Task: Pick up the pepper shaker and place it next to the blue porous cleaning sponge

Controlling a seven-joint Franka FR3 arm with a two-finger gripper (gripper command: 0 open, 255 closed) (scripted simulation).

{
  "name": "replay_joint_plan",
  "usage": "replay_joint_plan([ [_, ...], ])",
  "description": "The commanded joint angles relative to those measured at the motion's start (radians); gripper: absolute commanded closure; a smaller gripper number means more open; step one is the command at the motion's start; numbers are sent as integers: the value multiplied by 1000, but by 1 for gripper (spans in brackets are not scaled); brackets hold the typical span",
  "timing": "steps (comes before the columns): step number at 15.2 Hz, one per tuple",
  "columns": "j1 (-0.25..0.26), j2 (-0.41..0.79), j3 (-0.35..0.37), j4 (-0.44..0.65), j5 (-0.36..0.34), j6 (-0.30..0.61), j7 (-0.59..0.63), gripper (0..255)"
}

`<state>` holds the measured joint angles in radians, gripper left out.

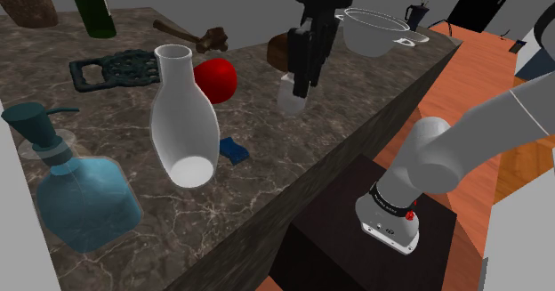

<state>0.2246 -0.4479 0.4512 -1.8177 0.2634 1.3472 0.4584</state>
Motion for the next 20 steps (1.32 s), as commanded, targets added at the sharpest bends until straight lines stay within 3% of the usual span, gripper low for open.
replay_joint_plan([
  [1,3,-8,5,-33,4,26,0,255],
  [20,22,-77,30,-342,40,268,-40,255],
])
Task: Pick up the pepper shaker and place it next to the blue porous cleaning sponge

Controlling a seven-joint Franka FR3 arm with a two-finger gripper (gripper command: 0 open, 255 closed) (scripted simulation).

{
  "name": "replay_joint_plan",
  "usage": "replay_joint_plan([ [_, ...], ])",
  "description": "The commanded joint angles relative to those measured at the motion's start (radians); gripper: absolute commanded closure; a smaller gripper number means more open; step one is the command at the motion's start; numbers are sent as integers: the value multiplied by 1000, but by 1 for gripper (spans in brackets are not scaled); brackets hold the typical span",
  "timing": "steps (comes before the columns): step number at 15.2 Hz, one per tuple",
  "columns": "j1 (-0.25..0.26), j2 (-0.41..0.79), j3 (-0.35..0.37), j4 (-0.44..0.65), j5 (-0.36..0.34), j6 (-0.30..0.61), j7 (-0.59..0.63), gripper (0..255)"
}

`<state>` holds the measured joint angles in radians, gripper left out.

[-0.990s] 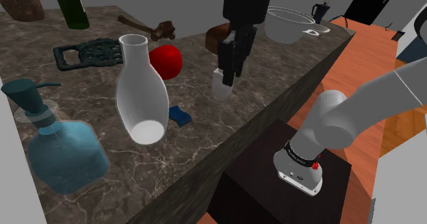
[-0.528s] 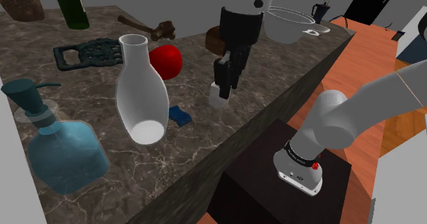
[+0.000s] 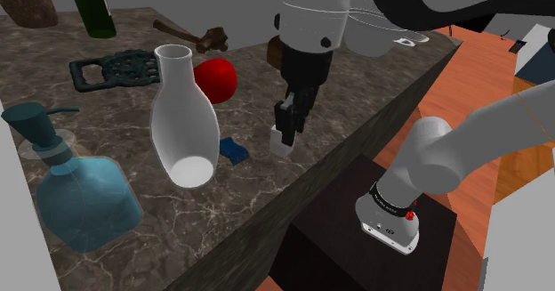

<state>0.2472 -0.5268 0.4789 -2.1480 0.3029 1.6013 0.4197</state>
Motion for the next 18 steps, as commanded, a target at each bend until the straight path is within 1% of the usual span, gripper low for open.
replay_joint_plan([
  [1,1,1,5,-25,2,27,-3,255],
  [6,5,-2,18,-98,13,97,-11,255],
  [14,5,-2,18,-98,13,96,-11,255],
  [15,5,-2,18,-98,13,96,-11,0],
  [18,5,-2,18,-98,13,96,-11,0],
])
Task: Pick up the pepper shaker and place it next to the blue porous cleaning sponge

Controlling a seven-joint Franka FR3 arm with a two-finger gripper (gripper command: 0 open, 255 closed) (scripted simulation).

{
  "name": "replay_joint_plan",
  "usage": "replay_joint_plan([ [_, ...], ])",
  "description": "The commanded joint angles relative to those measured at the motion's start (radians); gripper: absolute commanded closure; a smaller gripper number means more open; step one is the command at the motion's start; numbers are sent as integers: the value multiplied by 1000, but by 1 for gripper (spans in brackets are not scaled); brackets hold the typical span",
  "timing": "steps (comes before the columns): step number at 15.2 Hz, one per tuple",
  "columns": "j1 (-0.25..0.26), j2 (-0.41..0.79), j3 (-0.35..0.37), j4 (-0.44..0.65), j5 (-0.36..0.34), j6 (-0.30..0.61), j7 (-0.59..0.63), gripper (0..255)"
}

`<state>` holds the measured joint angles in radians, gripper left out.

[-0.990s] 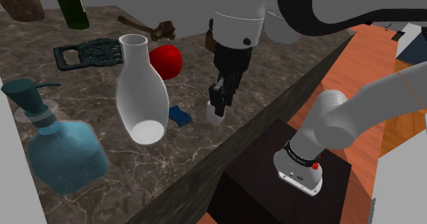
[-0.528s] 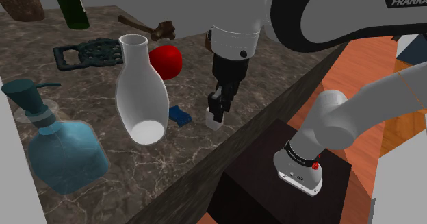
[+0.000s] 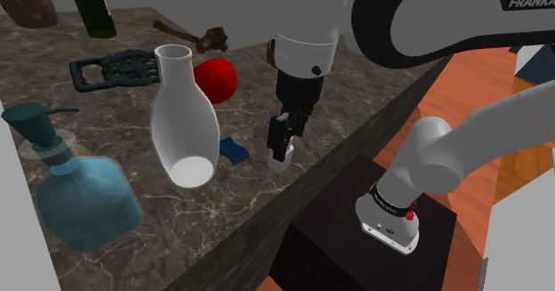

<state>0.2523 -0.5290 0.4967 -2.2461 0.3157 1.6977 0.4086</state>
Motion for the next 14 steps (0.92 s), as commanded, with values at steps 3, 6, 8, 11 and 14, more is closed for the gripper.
replay_joint_plan([
  [3,-3,3,-7,35,-6,-32,2,0],
  [6,-13,20,-23,138,-23,-120,10,0],
  [8,-13,20,-23,138,-23,-120,10,0],
  [11,-13,20,-23,138,-23,-120,10,0],
  [14,-13,20,-23,138,-23,-119,10,0],
])
